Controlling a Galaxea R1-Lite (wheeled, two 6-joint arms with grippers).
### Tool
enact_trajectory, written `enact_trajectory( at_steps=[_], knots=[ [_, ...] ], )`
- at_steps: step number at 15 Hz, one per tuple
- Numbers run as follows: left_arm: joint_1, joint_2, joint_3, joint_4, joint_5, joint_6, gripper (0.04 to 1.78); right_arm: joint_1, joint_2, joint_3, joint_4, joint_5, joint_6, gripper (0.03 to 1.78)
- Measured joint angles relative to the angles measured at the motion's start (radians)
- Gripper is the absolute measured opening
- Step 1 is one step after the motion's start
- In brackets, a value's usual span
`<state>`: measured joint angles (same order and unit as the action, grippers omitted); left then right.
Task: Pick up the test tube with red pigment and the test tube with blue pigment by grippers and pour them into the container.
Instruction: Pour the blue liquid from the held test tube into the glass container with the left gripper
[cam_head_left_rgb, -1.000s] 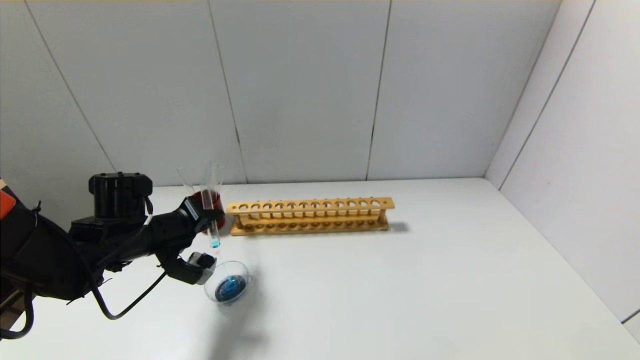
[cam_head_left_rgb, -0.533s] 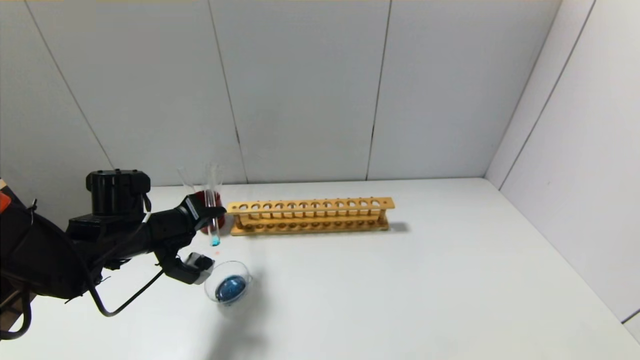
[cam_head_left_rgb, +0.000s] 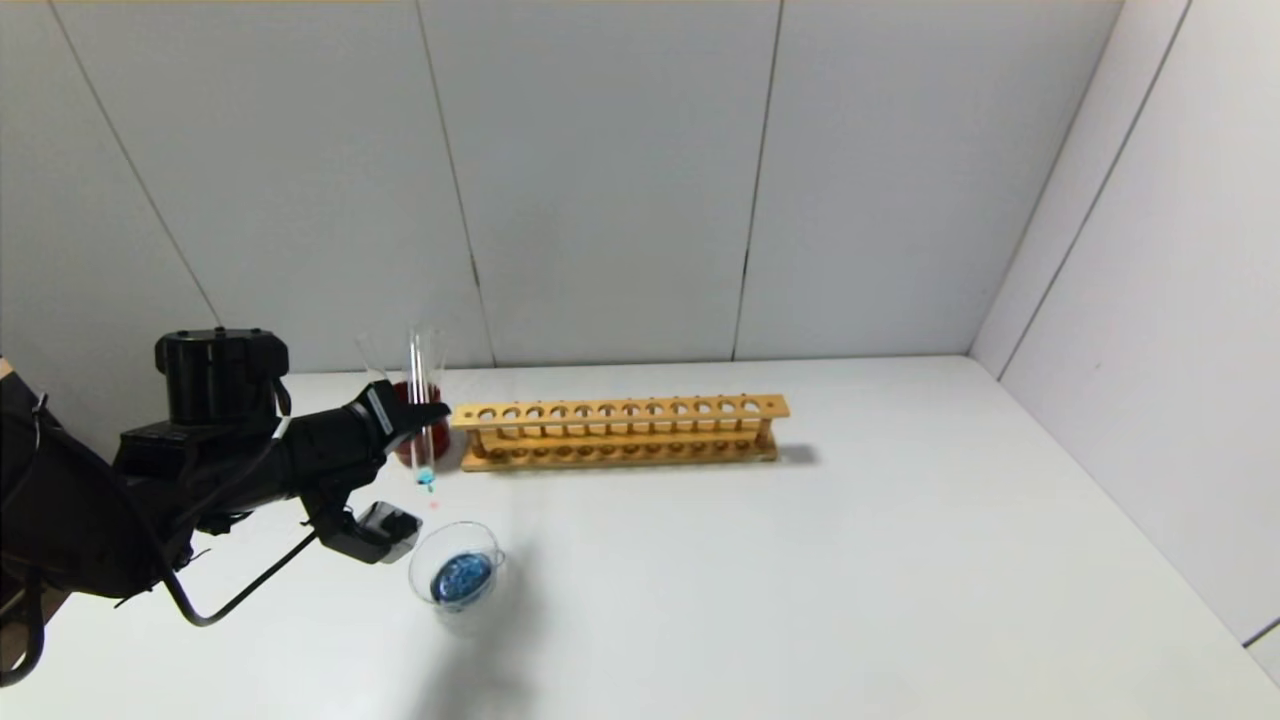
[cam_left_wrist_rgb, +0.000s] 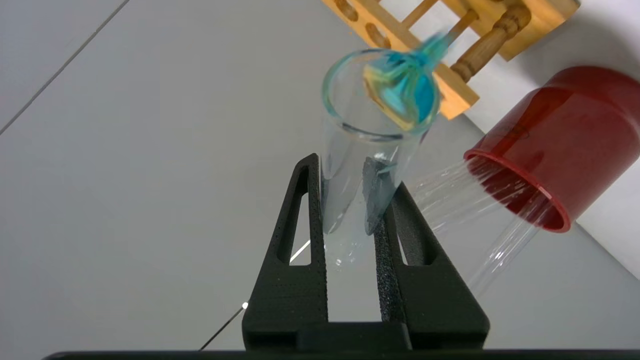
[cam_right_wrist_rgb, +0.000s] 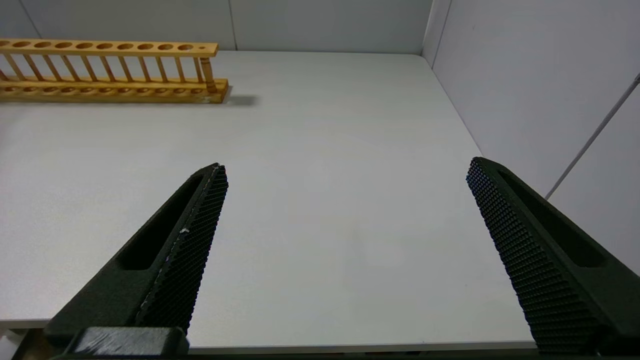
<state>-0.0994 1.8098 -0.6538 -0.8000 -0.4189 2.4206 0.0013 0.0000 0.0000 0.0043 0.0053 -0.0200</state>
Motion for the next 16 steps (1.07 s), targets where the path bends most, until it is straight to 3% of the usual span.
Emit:
enact_trajectory(
  at_steps=[7,16],
  knots=[
    [-0.001,-0.007,-0.064,-0.002,-0.005,0.105,0.32,0.000,0.000,0.000,0.000,0.000,0.000,1.75],
    [-0.008,-0.021,-0.066,0.001,0.004,0.111,0.32,0.000,0.000,0.000,0.000,0.000,0.000,1.75]
  ],
)
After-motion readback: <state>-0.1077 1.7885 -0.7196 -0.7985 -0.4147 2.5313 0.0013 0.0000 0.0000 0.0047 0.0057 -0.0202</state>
